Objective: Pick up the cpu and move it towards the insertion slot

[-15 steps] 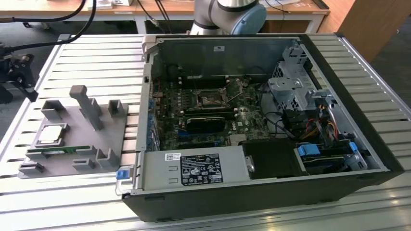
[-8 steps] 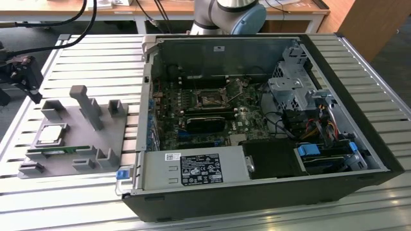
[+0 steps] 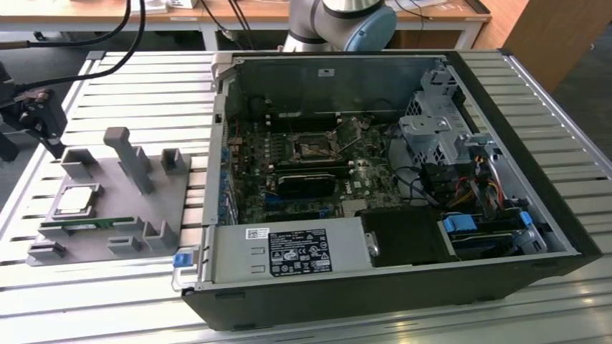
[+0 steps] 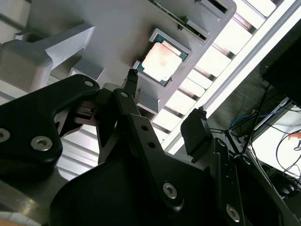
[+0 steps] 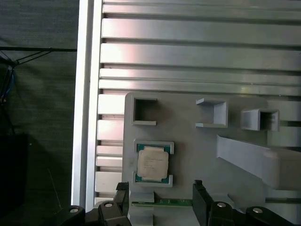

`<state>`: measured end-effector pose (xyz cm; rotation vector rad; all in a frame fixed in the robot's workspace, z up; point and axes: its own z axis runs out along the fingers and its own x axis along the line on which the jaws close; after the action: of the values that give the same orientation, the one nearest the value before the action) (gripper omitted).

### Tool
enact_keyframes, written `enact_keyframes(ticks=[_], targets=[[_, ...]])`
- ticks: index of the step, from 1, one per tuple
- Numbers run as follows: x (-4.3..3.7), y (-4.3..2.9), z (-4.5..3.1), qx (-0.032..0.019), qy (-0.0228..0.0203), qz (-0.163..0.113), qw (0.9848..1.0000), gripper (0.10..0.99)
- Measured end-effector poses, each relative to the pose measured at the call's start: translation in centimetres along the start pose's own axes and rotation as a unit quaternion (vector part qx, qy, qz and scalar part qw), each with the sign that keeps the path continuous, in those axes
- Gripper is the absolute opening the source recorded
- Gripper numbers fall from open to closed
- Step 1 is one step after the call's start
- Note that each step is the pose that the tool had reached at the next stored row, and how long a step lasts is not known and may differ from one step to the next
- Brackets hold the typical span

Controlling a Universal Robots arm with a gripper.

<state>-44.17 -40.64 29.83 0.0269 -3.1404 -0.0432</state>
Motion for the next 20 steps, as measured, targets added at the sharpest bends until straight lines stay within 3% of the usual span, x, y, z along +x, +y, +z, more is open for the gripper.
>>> enact_keyframes(ticks=[20], targets=[[0.17,-0.11,1.84,0.0020,0.0000,0.000,1.0000,0.647]])
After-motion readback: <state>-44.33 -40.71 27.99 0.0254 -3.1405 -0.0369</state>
